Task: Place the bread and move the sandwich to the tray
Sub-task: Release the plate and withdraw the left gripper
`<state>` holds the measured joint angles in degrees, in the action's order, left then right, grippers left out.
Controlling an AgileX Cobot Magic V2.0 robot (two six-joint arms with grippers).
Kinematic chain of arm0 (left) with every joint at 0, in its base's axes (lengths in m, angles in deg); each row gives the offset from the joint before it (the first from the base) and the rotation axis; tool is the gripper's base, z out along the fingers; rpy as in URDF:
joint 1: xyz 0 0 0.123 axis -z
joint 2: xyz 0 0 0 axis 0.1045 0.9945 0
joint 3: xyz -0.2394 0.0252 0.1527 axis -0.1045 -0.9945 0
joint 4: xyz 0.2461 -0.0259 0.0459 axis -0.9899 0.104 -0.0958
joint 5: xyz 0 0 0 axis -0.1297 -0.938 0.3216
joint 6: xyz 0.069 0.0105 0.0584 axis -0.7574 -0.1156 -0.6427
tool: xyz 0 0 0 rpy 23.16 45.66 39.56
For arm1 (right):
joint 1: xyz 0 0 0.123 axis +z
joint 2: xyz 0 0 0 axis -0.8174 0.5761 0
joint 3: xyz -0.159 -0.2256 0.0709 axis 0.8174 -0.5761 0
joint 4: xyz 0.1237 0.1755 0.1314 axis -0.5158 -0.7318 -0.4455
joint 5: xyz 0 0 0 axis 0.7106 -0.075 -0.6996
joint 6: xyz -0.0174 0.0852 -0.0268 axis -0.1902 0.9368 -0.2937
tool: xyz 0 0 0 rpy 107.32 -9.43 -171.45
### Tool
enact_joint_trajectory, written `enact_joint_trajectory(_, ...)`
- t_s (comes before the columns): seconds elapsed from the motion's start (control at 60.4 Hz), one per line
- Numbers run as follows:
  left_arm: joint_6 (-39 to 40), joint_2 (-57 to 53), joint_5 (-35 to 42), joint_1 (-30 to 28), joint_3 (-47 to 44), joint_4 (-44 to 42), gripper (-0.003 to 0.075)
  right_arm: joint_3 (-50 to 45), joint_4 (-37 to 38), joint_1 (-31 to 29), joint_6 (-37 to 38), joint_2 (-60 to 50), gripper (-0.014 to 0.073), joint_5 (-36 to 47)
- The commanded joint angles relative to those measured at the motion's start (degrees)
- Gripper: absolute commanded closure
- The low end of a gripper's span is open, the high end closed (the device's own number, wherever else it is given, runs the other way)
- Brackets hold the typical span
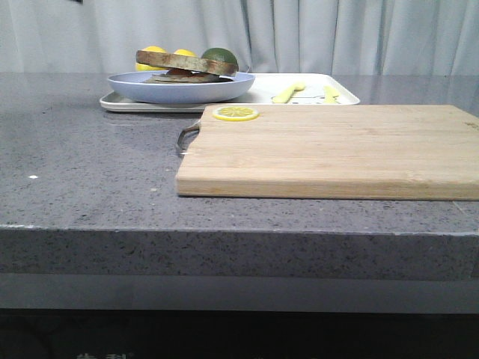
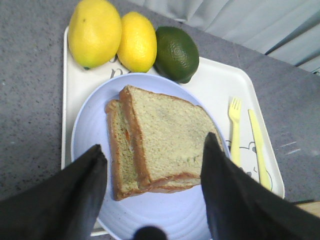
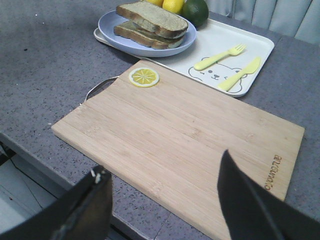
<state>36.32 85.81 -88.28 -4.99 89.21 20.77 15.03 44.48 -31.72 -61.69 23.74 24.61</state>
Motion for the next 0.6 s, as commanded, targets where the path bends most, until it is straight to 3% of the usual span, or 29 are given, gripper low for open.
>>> enact_joint_trajectory(0.0, -0.29, -7.7, 3.92, 0.67, -1.85, -0.84, 0.0307, 1.46, 0.34, -0.24, -0.12, 0.16, 0.0118, 4.48)
enact_joint_trajectory(0.298, -7.93, -24.55, 13.7, 5.9, -22.67, -1.67, 0.0308, 1.46, 0.34, -0.24, -0.12, 0.16, 0.0118, 4.48)
enact_joint_trajectory(0.579, -12.75, -37.98, 22.22, 17.95, -42.47, -4.54, 0.0308, 1.46, 0.34, -0.24, -0.12, 0.16, 0.0118, 4.48)
